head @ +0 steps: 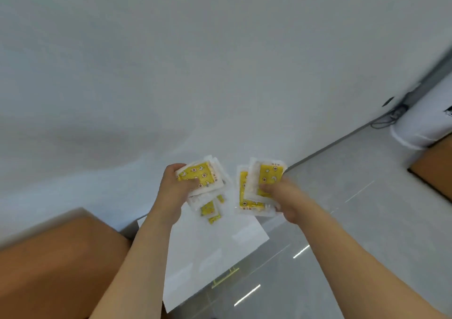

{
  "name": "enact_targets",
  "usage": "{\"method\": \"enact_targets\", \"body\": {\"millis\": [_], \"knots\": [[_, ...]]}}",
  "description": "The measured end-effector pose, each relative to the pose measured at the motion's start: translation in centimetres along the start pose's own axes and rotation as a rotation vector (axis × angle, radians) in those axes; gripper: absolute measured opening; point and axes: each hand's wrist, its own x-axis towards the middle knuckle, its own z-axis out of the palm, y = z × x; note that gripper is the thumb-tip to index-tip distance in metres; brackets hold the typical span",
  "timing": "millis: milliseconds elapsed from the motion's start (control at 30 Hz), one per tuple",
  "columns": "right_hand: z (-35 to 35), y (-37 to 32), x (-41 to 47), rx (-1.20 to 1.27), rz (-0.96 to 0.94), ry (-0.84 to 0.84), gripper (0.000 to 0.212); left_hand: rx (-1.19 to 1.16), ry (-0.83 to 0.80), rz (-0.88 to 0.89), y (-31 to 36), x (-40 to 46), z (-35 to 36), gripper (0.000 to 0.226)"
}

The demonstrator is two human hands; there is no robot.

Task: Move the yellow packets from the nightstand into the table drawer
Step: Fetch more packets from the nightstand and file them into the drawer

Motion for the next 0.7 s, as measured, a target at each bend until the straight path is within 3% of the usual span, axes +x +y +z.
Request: {"method": "enact_targets", "body": {"millis": [133,267,367,533,700], "knots": [[-7.3,-1.2,-8.1,0.333,0.004,-0.023,0.029,-0.219,0.003,0.019,4.5,-8.5,4.9,0.064],[-15.4,-0.6,-14.3,0.459,-0.088,-0.032,0.035,-0.395,-0.097,-0.041,6.1,-15.5,12.0,0.042],[-22.1,1.3,-18.4,0.553,-0.14,-0.038,0.03,-0.463,-0.143,-0.089,6.2,-20.6,18.1,0.041],[-32.7,6.2,-23.3,0.793,-0.129,-0.051,0.026,-0.482,-0.228,-0.131,4.5,-28.7,27.3,0.034],[-39.9,10.6,-27.1,0.886,-0.14,0.01,0.026,-0.327,-0.281,-0.123,2.5,-34.9,34.3,0.024]]}}
